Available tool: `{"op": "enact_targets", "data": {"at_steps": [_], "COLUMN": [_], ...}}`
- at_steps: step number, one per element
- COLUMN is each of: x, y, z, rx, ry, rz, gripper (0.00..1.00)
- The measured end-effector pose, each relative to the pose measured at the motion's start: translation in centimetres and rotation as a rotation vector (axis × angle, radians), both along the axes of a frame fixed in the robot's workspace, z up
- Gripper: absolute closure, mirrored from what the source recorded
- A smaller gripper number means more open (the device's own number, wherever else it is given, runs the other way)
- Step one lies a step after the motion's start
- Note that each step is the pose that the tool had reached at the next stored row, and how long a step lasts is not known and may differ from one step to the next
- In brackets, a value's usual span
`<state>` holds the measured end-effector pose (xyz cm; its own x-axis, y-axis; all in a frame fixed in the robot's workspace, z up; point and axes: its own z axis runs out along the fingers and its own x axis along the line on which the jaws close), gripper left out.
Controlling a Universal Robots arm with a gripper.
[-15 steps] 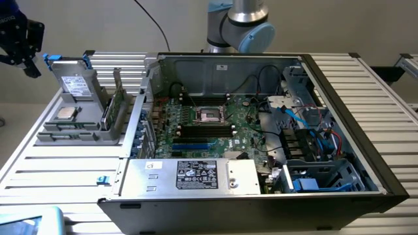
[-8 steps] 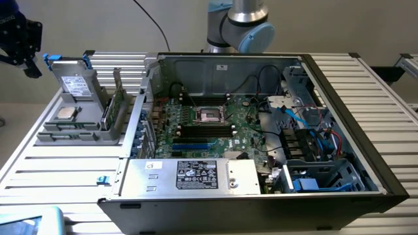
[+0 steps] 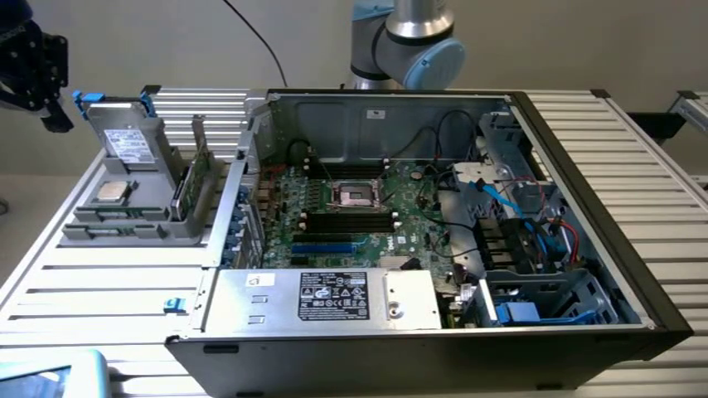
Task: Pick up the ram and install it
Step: 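Pick up the ram and move it above insertion slot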
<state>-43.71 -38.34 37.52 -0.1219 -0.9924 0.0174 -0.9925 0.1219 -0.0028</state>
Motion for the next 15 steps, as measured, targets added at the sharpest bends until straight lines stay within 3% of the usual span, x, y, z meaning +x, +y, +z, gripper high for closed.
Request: {"op": "enact_targets", "data": {"at_steps": [11, 14, 15], "x": [0.0, 0.0, 0.0], "y": [-0.01, -0.01, -0.01], "z": [0.0, 0.0, 0.0], "rx": [0.0004, 0.0004, 0.0003], "ry": [-0.0012, -0.0012, -0.0012], "rz": [0.014, 0.014, 0.014], "gripper": [0.88, 0.69, 0.69]}}
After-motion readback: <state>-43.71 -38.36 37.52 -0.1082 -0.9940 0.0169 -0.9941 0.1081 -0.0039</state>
